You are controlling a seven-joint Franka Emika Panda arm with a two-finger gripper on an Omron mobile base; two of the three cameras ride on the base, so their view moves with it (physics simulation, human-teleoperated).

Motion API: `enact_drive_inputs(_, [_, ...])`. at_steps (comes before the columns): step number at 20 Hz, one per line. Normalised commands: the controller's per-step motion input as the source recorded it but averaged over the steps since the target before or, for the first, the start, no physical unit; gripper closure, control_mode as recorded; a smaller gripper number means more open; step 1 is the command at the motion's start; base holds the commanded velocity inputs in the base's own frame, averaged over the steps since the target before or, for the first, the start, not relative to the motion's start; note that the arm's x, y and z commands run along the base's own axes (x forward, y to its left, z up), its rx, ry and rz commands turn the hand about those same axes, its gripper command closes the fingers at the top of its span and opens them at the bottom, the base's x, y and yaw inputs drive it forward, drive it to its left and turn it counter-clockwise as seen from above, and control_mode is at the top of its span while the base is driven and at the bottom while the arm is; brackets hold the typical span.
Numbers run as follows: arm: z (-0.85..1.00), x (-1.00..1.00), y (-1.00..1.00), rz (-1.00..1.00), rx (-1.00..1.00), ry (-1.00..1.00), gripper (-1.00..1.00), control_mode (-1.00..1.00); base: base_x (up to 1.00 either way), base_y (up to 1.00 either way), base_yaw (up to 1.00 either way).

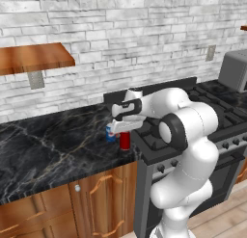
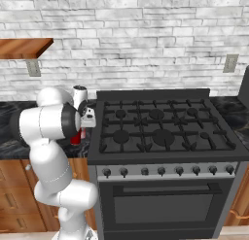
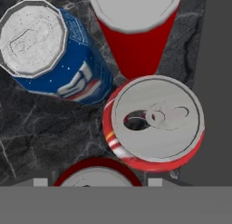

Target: Four empty soda cans are scattered around the kitchen. Gather all the cans and cluster them next to the stove for recycling.

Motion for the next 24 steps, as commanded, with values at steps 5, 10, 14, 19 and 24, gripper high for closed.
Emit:
enact_drive_inputs(5, [-0.03,0.00,0.00,0.00,0.00,0.00,1.00,-1.00,0.00,0.00,0.00])
enact_drive_inputs(10, [0.00,-0.01,0.01,0.00,0.00,-0.01,-1.00,-1.00,0.00,0.00,0.00])
enact_drive_inputs(14, [0.00,0.00,0.00,0.00,0.00,-0.02,-1.00,-1.00,0.00,0.00,0.00])
enact_drive_inputs(19, [0.01,0.00,0.01,-0.02,0.00,0.00,-1.00,-1.00,0.00,0.00,0.00])
enact_drive_inputs(24, [0.19,-0.05,0.06,-0.03,-0.02,0.01,-1.00,-1.00,0.00,0.00,0.00])
